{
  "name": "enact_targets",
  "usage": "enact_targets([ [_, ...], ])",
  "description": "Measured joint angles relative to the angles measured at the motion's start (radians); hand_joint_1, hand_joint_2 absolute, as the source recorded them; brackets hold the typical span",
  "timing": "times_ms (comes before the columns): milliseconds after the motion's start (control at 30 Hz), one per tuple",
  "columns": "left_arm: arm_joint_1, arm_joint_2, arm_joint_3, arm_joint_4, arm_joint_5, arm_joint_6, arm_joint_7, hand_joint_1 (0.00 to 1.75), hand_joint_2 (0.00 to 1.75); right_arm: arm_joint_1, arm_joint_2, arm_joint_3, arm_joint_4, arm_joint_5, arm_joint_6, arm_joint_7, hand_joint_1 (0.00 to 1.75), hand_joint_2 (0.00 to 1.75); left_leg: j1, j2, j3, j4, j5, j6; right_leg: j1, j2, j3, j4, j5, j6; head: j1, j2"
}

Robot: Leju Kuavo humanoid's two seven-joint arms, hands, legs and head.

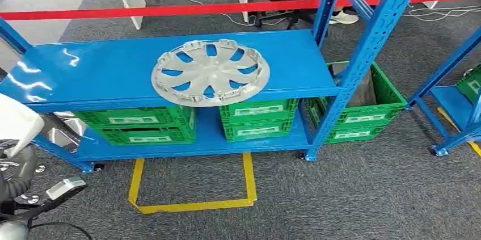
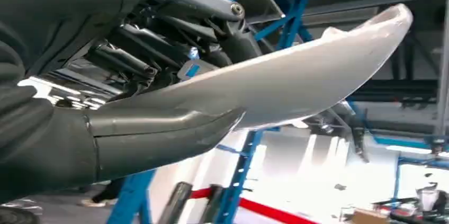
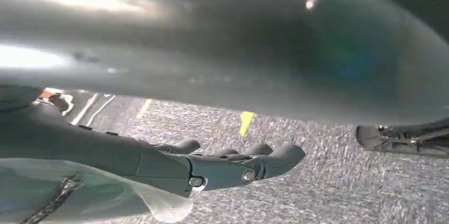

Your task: Take the parts from the cabinet and place them on the table.

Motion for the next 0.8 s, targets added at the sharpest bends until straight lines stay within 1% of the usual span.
enact_targets([
  [67,0.0,0.0,0.0,0.0,0.0,0.0,0.0,1.75,1.75,0.0,0.0,0.0,0.0,0.0,0.0,0.0,0.0,0.0,0.0,0.0,-0.003,0.008,-0.01,0.0,0.0,0.0,-0.002,0.0,0.001,-0.001,0.0,0.0],
  [100,0.0,0.0,0.0,0.0,-0.001,0.0,0.0,1.75,1.75,0.001,0.0,0.0,0.0,0.0,0.002,0.0,0.0,0.0,-0.001,0.0,-0.018,0.055,-0.051,0.0,0.002,-0.001,-0.009,0.0,0.009,-0.005,0.0,0.0],
  [133,0.0,0.002,0.0,0.0,-0.001,0.0,0.0,1.75,1.75,0.001,0.0,0.0,0.0,0.0,0.002,0.0,0.0,0.0,-0.003,0.0,-0.033,0.104,-0.085,0.0,0.003,-0.001,-0.015,0.001,0.013,-0.007,-0.002,0.0],
  [167,0.006,0.004,0.0,0.0,-0.003,0.0,0.0,1.75,1.75,0.001,0.0,-0.001,0.0,0.0,0.009,-0.001,0.0,0.0,-0.008,-0.001,-0.051,0.285,-0.178,0.011,0.017,-0.001,-0.06,0.002,0.046,-0.014,-0.002,0.0],
  [200,0.006,0.006,0.0,0.0,-0.004,0.0,0.0,1.75,1.75,0.002,0.0,-0.001,-0.001,0.0,0.01,-0.001,0.0,0.0,-0.015,-0.002,0.038,0.158,-0.133,0.026,0.022,0.001,-0.077,0.001,0.06,-0.013,-0.001,0.0],
  [233,0.005,0.006,0.0,0.0,-0.004,0.0,0.001,1.75,1.75,0.001,0.0,-0.001,-0.001,0.0,0.01,-0.002,0.0,0.0,-0.02,-0.003,0.104,0.057,-0.107,0.037,0.023,0.002,-0.084,0.001,0.068,-0.012,-0.002,0.0],
  [267,0.004,0.009,0.0,-0.001,-0.004,0.0,0.001,1.75,1.75,0.001,0.001,-0.001,0.0,0.0,0.012,-0.002,0.0,0.0,-0.028,-0.006,0.163,-0.029,-0.103,0.051,0.022,0.001,-0.085,0.001,0.075,-0.01,-0.001,0.0],
  [300,0.004,0.011,-0.001,-0.002,-0.004,0.0,0.001,1.75,1.75,0.001,0.002,-0.001,-0.001,0.0,0.013,-0.003,0.0,0.0,-0.032,-0.002,0.164,-0.045,-0.102,0.049,0.029,0.002,-0.089,0.001,0.081,-0.002,0.002,0.0],
  [333,0.006,0.011,0.0,-0.003,-0.003,0.0,0.001,1.75,1.75,0.002,0.002,-0.002,-0.001,0.0,0.016,-0.004,0.0,0.0,-0.035,-0.002,0.159,-0.046,-0.093,0.048,0.024,0.0,-0.091,-0.001,0.09,0.003,0.003,0.0],
  [367,0.011,0.013,0.002,-0.003,-0.002,0.001,0.001,1.75,1.75,0.003,0.002,-0.004,-0.003,0.0,0.018,-0.004,0.0,0.0,-0.039,-0.003,0.153,-0.043,-0.087,0.049,0.021,-0.001,-0.093,-0.002,0.098,0.01,0.004,0.0],
  [400,0.017,0.013,0.003,-0.005,0.0,0.0,0.001,1.75,1.75,0.003,0.003,-0.007,-0.004,0.0,0.022,-0.004,0.0,0.0,-0.042,-0.002,0.149,-0.042,-0.079,0.055,0.019,-0.001,-0.093,-0.009,0.108,0.016,0.003,0.0],
  [433,0.022,0.012,0.003,-0.006,0.003,0.0,0.0,1.75,1.75,0.004,0.003,-0.013,-0.01,0.0,0.028,-0.005,0.0,0.0,-0.036,0.0,0.14,-0.053,-0.062,0.062,0.02,0.001,-0.099,-0.01,0.111,0.022,0.002,0.0],
  [467,0.023,0.01,0.002,-0.007,0.0,0.0,-0.005,1.75,1.75,0.007,0.003,-0.018,-0.016,0.0,0.036,-0.005,0.0,0.0,-0.034,0.006,0.128,-0.055,-0.049,0.068,0.018,-0.001,-0.11,0.009,0.071,0.024,0.003,0.0],
  [500,0.026,0.003,0.002,-0.013,-0.013,0.0,-0.009,1.75,1.75,0.008,0.003,-0.019,-0.027,0.0,0.048,-0.005,0.0,0.0,-0.034,0.006,0.114,-0.055,-0.039,0.078,0.018,-0.002,-0.131,0.054,0.008,0.026,0.009,0.0],
  [533,0.027,-0.005,0.0,-0.015,-0.025,0.0,-0.009,1.75,1.75,0.008,0.002,-0.019,-0.031,0.001,0.054,-0.005,0.0,0.0,-0.035,0.006,0.1,-0.055,-0.028,0.079,0.018,-0.002,-0.148,0.121,-0.056,0.028,0.012,0.0],
  [567,0.027,-0.014,-0.003,-0.016,-0.035,0.0,-0.009,1.75,1.75,0.008,0.0,-0.02,-0.033,0.001,0.059,-0.005,0.0,0.0,-0.037,0.006,0.084,-0.054,-0.015,0.082,0.018,-0.002,-0.162,0.196,-0.105,0.031,0.012,0.0],
  [600,0.027,-0.019,-0.007,-0.017,-0.04,0.0,-0.009,1.75,1.75,0.007,-0.003,-0.02,-0.035,0.001,0.06,-0.005,0.0,0.0,-0.039,0.006,0.064,-0.053,0.0,0.082,0.018,-0.002,-0.172,0.272,-0.135,0.033,0.013,0.0],
  [633,0.029,-0.024,-0.008,-0.017,-0.045,0.0,-0.009,1.75,1.75,0.006,-0.005,-0.02,-0.036,0.001,0.06,-0.005,0.0,0.0,-0.04,0.007,0.047,-0.052,0.011,0.081,0.018,-0.002,-0.165,0.305,-0.13,0.034,0.014,0.0],
  [667,0.03,-0.031,-0.009,-0.017,-0.05,0.0,-0.008,1.75,1.75,0.006,-0.007,-0.02,-0.039,0.001,0.06,-0.005,0.0,0.0,-0.041,0.007,0.03,-0.05,0.023,0.08,0.019,-0.002,-0.138,0.297,-0.098,0.033,0.015,0.0],
  [700,0.03,-0.035,-0.01,-0.017,-0.055,0.0,-0.007,1.75,1.75,0.006,-0.008,-0.021,-0.042,0.0,0.06,-0.005,0.0,0.0,-0.041,0.008,0.014,-0.046,0.033,0.077,0.02,-0.003,-0.092,0.25,-0.056,0.032,0.018,0.0],
  [733,0.03,-0.036,-0.01,-0.018,-0.054,0.0,-0.007,1.75,1.75,0.006,-0.008,-0.022,-0.046,0.0,0.06,-0.006,0.0,0.0,-0.041,0.008,-0.002,-0.041,0.042,0.074,0.02,-0.004,-0.027,0.169,-0.023,0.029,0.023,0.0],
  [767,0.032,-0.037,-0.009,-0.021,-0.045,0.0,-0.012,1.75,1.75,0.006,-0.008,-0.023,-0.05,0.0,0.061,-0.008,0.0,0.0,-0.041,0.008,-0.011,-0.036,0.05,0.07,0.02,-0.006,0.043,0.074,-0.022,0.027,0.034,0.0],
  [800,0.034,-0.039,-0.008,-0.027,-0.039,0.0,-0.025,1.75,1.75,0.003,-0.007,-0.024,-0.058,0.0,0.068,-0.008,0.0,0.0,-0.046,0.008,-0.022,-0.03,0.057,0.064,0.023,-0.009,0.111,-0.027,-0.062,0.025,0.045,0.0],
])
